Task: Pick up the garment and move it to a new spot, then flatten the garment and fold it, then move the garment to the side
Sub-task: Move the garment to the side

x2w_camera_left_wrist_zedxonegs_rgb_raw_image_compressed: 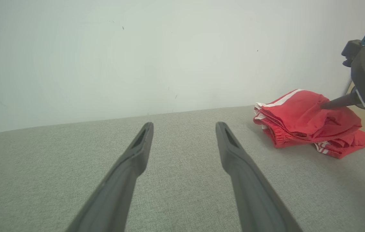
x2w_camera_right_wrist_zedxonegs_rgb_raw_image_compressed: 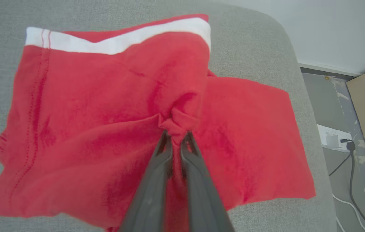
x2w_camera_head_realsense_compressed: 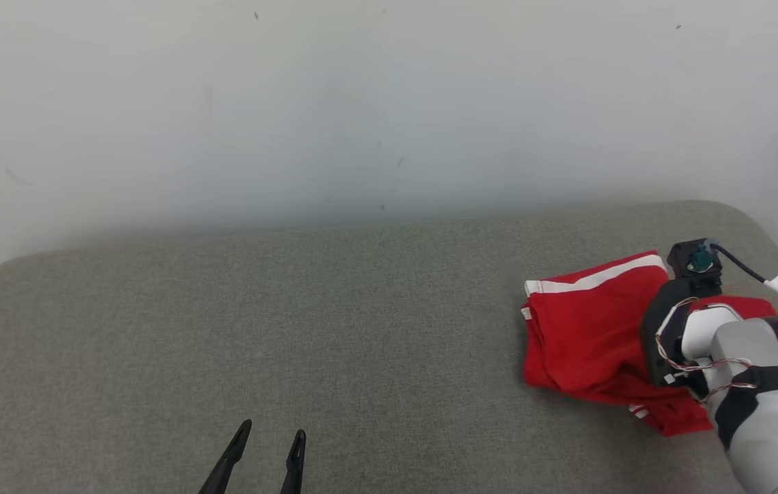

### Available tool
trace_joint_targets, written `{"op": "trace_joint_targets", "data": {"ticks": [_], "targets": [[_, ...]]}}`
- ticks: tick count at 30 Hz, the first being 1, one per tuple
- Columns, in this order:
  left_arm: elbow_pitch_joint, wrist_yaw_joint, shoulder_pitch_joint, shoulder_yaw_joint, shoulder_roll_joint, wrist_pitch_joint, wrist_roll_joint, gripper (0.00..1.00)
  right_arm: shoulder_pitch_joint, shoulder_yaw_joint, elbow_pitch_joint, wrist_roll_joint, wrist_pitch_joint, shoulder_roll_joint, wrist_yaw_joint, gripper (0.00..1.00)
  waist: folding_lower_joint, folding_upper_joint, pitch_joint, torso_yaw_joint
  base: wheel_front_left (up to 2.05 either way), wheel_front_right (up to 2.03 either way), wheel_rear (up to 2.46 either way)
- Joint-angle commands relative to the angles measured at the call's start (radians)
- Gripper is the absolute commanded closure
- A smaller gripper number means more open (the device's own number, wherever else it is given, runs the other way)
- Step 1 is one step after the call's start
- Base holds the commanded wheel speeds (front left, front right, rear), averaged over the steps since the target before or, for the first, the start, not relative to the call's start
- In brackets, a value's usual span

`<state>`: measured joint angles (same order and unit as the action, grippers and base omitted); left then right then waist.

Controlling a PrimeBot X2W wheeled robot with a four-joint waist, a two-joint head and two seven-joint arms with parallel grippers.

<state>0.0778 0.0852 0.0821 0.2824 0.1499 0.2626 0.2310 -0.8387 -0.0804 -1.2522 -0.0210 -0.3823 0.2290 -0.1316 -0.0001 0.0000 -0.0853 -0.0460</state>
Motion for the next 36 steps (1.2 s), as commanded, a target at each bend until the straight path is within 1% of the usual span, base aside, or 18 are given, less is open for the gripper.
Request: {"op": "trace_joint_targets", "data": {"ticks": [1,5,11,15,18,19,20,21,27,32,36], "targets": [[-0.003,0.002,0.011,-0.004,-0.003,0.003,-0.007,0.0,0.017,-0.015,0.012,0.015,-0.01,0.023,0.002,1.0,0.0001,0.0,0.002,-0.001,0.0,0.0,0.0],[-0.007,0.004,0.013,-0.003,-0.007,0.003,-0.013,0.0,0.044,-0.069,0.079,0.071,-0.046,0.069,0.002,1.0,0.0001,0.0,0.005,-0.003,0.0,0.0,0.0],[-0.008,0.006,0.01,0.002,-0.012,0.003,-0.022,0.0,0.124,-0.138,0.237,0.141,-0.103,0.189,0.003,1.0,0.0001,0.0,0.013,0.0,0.0,0.0,0.0],[-0.009,0.007,0.003,0.002,-0.009,0.003,-0.024,0.0,0.186,-0.144,0.347,0.16,-0.13,0.264,0.003,1.0,0.0001,0.0,0.018,0.006,0.0,0.0,0.0],[-0.009,0.007,-0.001,0.001,-0.005,0.003,-0.026,0.0,0.229,-0.119,0.419,0.14,-0.144,0.301,0.003,1.0,0.0001,0.0,0.024,0.009,0.0,0.0,0.0],[-0.009,0.008,-0.003,0.002,-0.004,0.003,-0.027,0.0,0.243,-0.108,0.438,0.131,-0.147,0.308,0.003,0.98,0.0001,0.0,0.026,0.01,0.0,0.0,0.0],[-0.01,0.008,-0.005,0.002,-0.004,0.003,-0.027,0.0,0.255,-0.092,0.457,0.119,-0.143,0.312,0.003,0.56,0.0001,0.0,0.028,0.011,0.0,0.0,0.0],[-0.01,0.008,-0.007,0.003,-0.003,0.003,-0.028,0.0,0.265,-0.071,0.477,0.104,-0.131,0.314,0.003,0.0,0.0001,0.0,0.03,0.012,0.0,0.0,0.0],[-0.004,0.007,-0.019,0.011,0.001,0.003,-0.03,0.0,0.329,0.039,0.561,0.012,-0.107,0.289,0.003,0.0,0.0001,0.0,0.038,0.027,0.0,0.0,0.0],[-0.004,0.005,-0.019,0.01,0.006,0.003,-0.03,0.0,0.361,0.089,0.62,-0.037,-0.078,0.268,0.003,0.0,0.0001,0.0,0.041,0.035,0.0,0.0,0.0],[-0.012,-0.009,-0.025,0.0,0.005,0.003,-0.033,0.0,0.375,0.119,0.672,-0.049,-0.016,0.243,0.003,0.0,0.0001,0.0,0.042,0.039,0.0,0.0,0.0]]}}
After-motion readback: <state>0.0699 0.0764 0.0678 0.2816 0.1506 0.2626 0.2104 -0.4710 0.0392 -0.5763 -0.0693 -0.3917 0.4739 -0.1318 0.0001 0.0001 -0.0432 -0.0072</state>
